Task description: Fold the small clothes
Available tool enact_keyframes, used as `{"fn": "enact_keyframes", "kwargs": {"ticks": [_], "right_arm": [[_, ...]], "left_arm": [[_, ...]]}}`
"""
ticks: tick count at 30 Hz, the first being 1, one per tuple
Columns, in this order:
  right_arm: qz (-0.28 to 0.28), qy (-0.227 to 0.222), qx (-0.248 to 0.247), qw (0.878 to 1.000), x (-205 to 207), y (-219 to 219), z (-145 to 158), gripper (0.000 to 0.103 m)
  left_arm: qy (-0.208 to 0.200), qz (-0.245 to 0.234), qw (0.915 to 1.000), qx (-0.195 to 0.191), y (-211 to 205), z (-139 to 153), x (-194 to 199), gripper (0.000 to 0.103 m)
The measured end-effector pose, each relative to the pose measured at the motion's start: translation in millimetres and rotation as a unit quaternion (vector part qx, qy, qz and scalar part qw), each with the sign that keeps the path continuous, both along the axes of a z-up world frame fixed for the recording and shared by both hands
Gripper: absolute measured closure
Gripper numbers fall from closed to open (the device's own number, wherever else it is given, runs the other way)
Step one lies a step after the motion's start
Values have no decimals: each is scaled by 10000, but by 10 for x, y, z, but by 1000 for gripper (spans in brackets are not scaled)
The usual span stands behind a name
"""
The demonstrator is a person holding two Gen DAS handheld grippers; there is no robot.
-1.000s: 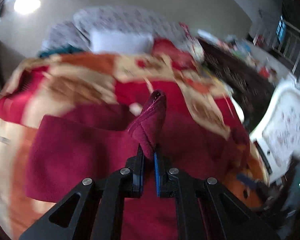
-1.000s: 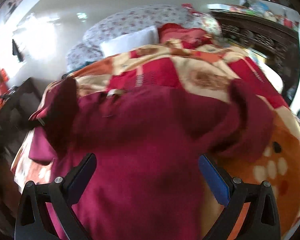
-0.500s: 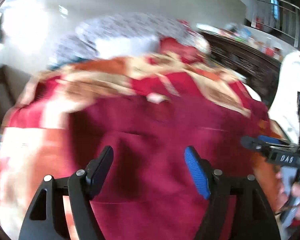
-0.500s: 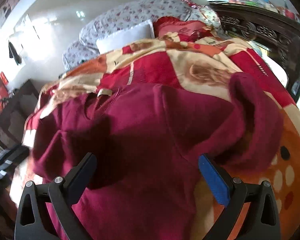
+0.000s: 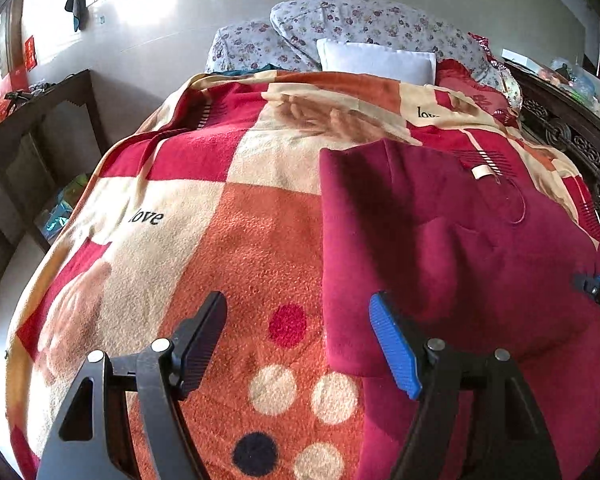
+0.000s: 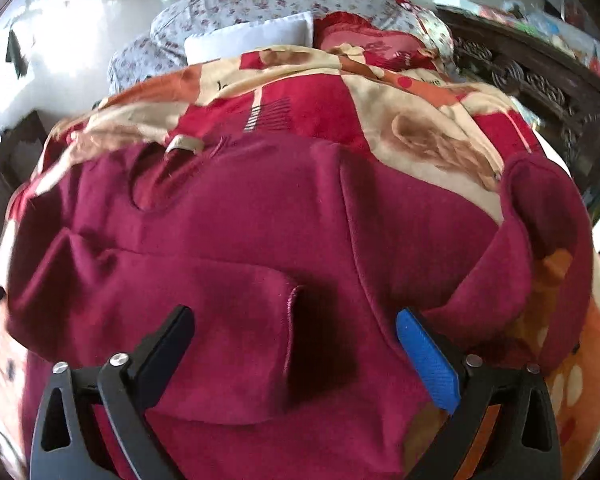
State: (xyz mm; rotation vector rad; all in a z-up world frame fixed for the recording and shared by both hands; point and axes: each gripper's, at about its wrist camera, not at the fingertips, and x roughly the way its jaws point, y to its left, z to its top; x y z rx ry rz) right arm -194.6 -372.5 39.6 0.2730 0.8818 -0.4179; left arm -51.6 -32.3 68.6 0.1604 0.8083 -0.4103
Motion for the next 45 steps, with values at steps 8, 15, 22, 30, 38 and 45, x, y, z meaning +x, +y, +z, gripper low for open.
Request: {"fn": "enact_keyframes", "kwargs": {"ticks": [8,15,22,30,38,45], "right_arm": [[419,-562,-285,9971,-102,-52,278,93],[331,-1066,274,9934,-295,-251,486,92],[650,-1072,-2,9921,-355,-81,728,92],[584,-1022,298,9926,-374,-265,628,84],[1420,-349,-348,9886,132,-13,244,38],[1770,-267,-594,9821,119,37,240,90]], "left_arm": [[76,182,9998,-96,-95,-45,117,30],[-2,286,9995,-133,-165,-23,142,30],[-100,163,9993,310,-386,-132,161,30],[202,457,9977,461,-415,-414,486,30],[276,431,9982,324,-332,-400,436,30],[395,439,9981,178,-267,-376,430,28]]}}
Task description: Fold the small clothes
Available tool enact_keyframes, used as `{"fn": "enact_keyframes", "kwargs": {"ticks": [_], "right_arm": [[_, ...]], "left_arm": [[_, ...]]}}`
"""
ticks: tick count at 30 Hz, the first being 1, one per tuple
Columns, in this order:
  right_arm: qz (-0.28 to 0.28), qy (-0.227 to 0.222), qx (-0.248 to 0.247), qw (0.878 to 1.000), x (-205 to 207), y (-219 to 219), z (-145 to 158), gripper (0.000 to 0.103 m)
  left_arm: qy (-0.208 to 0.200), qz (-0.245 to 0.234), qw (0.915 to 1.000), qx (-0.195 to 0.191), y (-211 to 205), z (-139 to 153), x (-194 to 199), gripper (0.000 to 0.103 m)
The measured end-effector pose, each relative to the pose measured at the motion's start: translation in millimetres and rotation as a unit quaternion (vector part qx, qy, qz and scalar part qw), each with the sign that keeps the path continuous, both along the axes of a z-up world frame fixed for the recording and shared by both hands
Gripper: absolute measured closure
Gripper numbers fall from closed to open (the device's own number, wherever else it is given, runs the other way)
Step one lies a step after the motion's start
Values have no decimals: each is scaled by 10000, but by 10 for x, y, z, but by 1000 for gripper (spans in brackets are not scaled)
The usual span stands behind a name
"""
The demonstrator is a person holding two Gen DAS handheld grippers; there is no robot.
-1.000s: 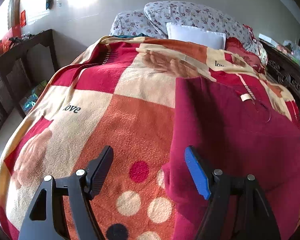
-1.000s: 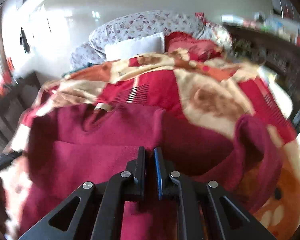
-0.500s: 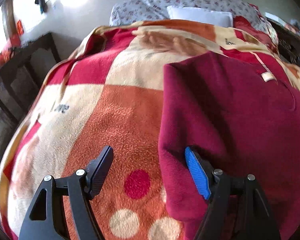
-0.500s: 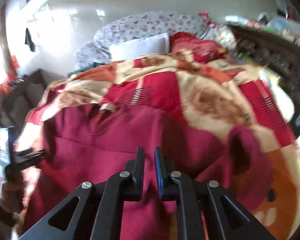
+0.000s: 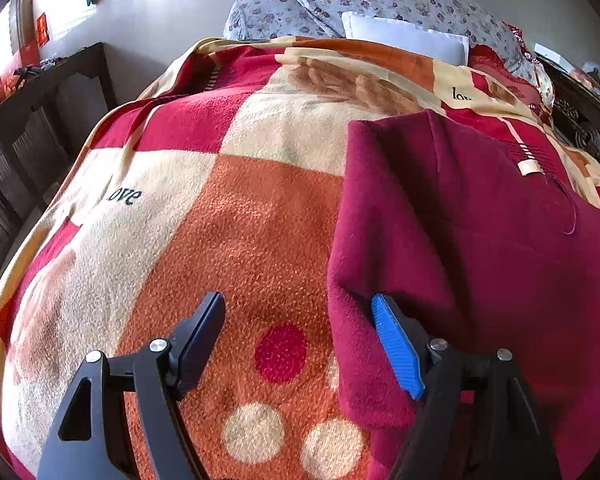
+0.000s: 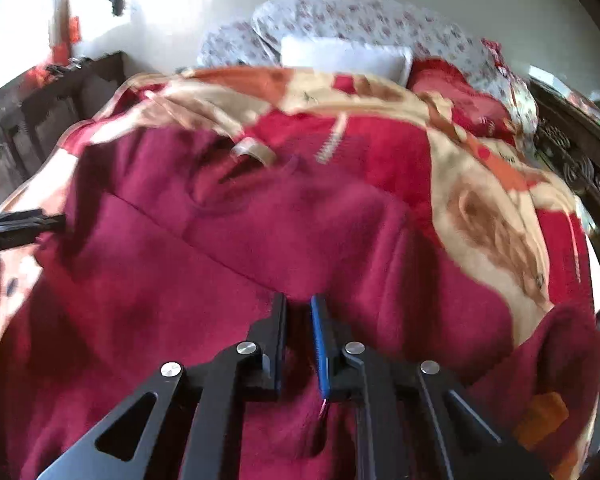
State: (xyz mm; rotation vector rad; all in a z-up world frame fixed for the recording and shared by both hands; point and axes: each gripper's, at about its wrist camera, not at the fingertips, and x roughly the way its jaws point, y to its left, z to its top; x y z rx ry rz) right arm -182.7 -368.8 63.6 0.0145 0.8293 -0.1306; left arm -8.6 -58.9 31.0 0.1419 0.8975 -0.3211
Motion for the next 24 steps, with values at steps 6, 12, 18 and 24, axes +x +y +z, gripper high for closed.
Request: {"fn": "enact_keyframes", "kwargs": {"ticks": [6,12,18,24], "right_arm": [[-265,-616,-828,9943,-83,113,430,90],[-1271,-55,-886,9879,93,-250,46,90],[-839,-593,460,9936,-149,-123,274,65],[-260,12,391,9989,276,262,-84,65]], "left_arm": [[-287,122,9992,-259,8,131,-89,28],[-237,8,9997,53,-170,48,-86,28],[-416,125,9989,163,-184,105,-39,28],[-228,242,9988,370,-280,-75,114,26]]}}
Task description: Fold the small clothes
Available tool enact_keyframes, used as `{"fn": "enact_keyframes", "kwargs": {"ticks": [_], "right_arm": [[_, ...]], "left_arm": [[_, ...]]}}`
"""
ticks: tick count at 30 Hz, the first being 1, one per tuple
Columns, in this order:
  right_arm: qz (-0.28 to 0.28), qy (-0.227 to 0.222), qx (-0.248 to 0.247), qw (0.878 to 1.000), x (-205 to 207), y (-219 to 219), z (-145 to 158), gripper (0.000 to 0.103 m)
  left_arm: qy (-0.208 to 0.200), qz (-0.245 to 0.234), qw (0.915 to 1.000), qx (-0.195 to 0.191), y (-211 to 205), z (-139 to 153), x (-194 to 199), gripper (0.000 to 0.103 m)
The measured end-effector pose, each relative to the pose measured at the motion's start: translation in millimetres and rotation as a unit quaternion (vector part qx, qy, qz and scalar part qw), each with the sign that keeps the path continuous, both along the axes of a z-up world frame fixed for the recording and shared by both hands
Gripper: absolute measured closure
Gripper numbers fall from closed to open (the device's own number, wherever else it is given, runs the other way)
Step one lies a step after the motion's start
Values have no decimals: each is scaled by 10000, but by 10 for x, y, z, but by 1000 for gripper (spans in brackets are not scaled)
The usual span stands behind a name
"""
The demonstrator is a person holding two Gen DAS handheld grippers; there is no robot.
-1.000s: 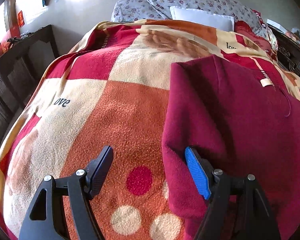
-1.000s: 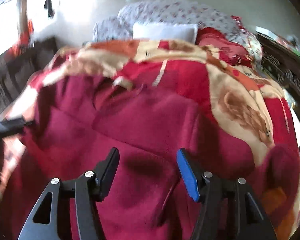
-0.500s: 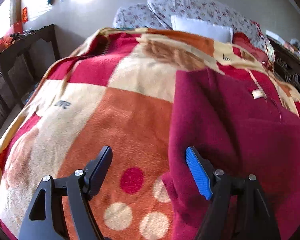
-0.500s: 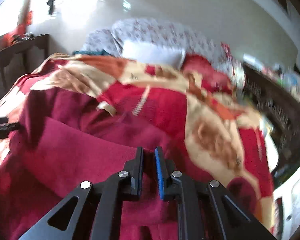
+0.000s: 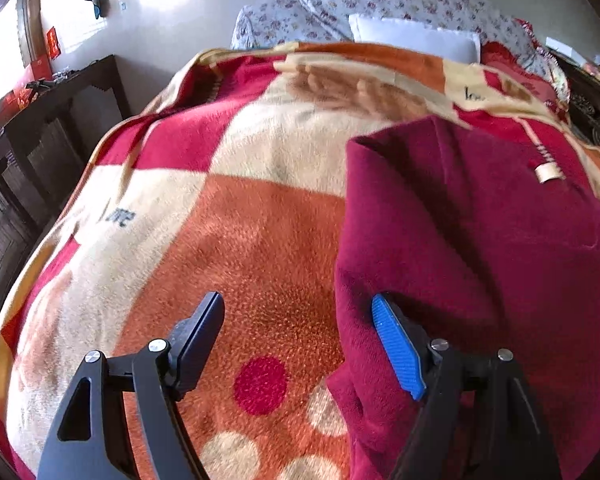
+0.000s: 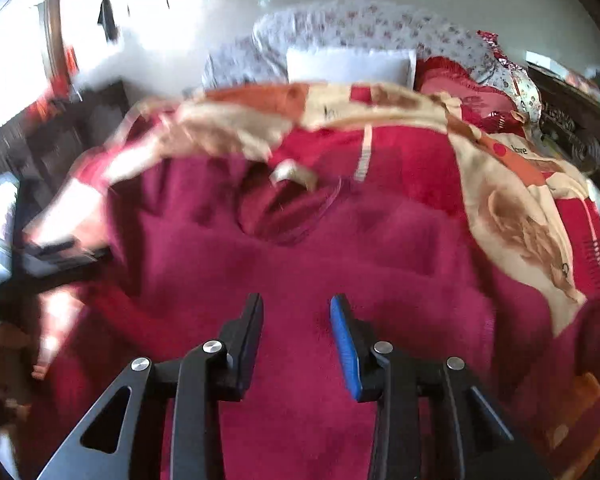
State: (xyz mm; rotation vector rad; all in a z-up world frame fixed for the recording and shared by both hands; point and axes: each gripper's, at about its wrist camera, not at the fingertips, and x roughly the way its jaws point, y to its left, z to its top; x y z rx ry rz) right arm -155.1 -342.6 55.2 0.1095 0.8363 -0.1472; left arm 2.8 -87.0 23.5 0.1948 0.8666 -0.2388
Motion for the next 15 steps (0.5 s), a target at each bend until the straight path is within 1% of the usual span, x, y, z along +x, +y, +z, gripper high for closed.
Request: {"fn": "enact_keyframes", "kwargs": {"ticks": [1,2,3,4,6,8,12,15], "right_arm": [[-64,158,-56,9998,80,-6,-111,65],[-107,171,-46,9998,112,-14,-179,65],[-129,107,-52,9998,91,2,-185,65],[-139,88,-58,9998,67,5,-162,64],[-95,112,-32,9999,7,46,-105,60],[-36,45,37,10000,-129,80,-24,49],[-69,-39,18,10000,-392,130,53,47],[-278,91,-57,9996,-499,119,-43,45]], "left_arm": [[-4,19,10000,-4,1,-15,9,24],[-26,61,10000,-6,9,-20,16,23],[-16,72,10000,-19,17,-19,18,22],[3,72,10000,-33,24,-13,17,22],[-8,61,10000,-47,43,13,-10,22],[-15,24,10000,-64,60,53,-62,22],[-47,-73,9999,-147,86,124,-206,22],[-113,-126,9997,-157,112,131,-340,22]]}}
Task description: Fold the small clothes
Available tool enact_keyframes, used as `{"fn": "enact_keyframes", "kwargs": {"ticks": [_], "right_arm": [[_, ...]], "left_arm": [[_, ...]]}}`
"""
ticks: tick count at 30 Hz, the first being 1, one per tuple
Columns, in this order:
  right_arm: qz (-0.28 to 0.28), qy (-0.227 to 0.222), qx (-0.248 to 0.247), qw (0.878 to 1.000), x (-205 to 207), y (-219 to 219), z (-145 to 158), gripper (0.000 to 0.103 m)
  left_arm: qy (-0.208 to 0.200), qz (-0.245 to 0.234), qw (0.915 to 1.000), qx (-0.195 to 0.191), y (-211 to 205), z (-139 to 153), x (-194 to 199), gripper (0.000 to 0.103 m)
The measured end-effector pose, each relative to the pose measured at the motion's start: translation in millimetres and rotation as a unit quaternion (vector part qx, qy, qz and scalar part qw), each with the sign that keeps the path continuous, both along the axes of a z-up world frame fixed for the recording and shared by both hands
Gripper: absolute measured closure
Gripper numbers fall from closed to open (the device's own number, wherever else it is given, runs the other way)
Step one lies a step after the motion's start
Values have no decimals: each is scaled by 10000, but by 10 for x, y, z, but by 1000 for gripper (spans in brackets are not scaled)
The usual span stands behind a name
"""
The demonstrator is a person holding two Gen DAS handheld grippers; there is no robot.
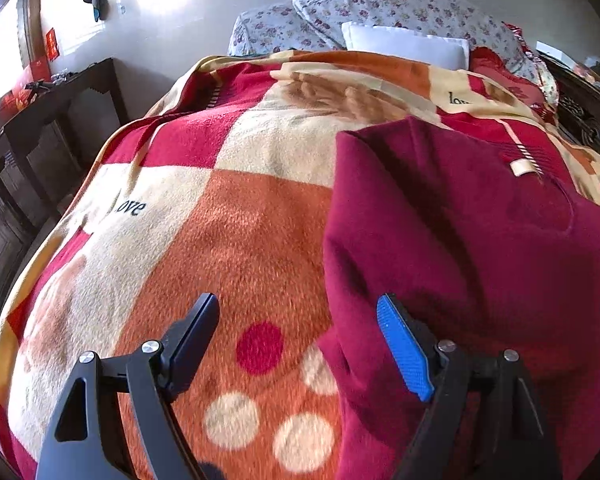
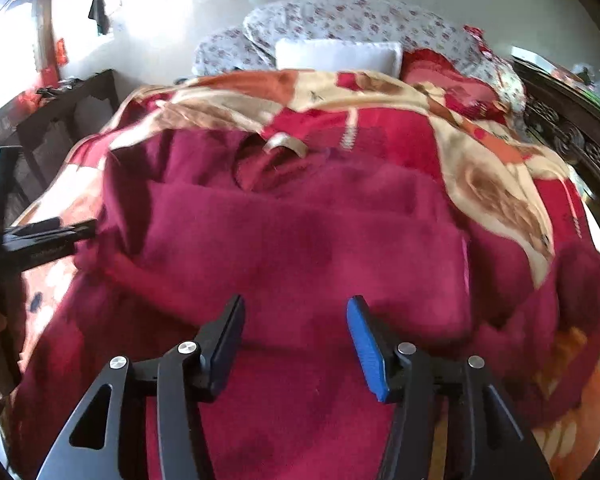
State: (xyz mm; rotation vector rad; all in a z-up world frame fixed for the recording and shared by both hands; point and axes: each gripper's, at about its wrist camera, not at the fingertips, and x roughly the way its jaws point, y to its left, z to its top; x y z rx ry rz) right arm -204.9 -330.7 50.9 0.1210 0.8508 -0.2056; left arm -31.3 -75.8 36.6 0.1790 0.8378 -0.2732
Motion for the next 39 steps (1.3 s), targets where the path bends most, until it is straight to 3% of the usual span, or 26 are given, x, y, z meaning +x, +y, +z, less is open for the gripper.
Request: {"fn": "enact_keyframes", "kwargs": {"ticks": [4,7,11,18,20,23,28,34,37,39], "right_arm": [[-156,117,28,9998,10,-21,-242,38],[-48,159,-113,9998,-2,48,-199,33],[-186,-50,204,9996,-188,-91,-20,33],[-1064,-488,-299,9927,-504,-717,543,27],[-1236,-404,-172,9914,-565,-921,614,25],[-999,-203,485,9936,-657,-1105,488,25],[-1389,291,21,9899,-974,-1276,303,25],[-1826,-597,629,9793,-1755,-1567,586,25],[-2191,-695,798,9700,-1967,-1660,544,23],[-2199,-766,1253,9644,-1988,-1719,453,23]], "left_arm": [[146,-39,9999,28,13,-160,-108,22],[151,-7,9999,28,18,-193,-152,21],[168,-90,9998,-33,14,2,-230,22],[-7,-509,9982,-309,-198,308,-516,22],[-13,-659,9973,-329,-300,329,-598,22],[54,-833,9959,-347,-427,321,-662,22],[126,-992,9946,-261,-574,275,-714,22],[234,-1004,9944,-220,-619,181,-706,22],[322,-1003,9942,-228,-653,127,-712,22],[363,-1017,9939,-242,-681,110,-728,22]]}}
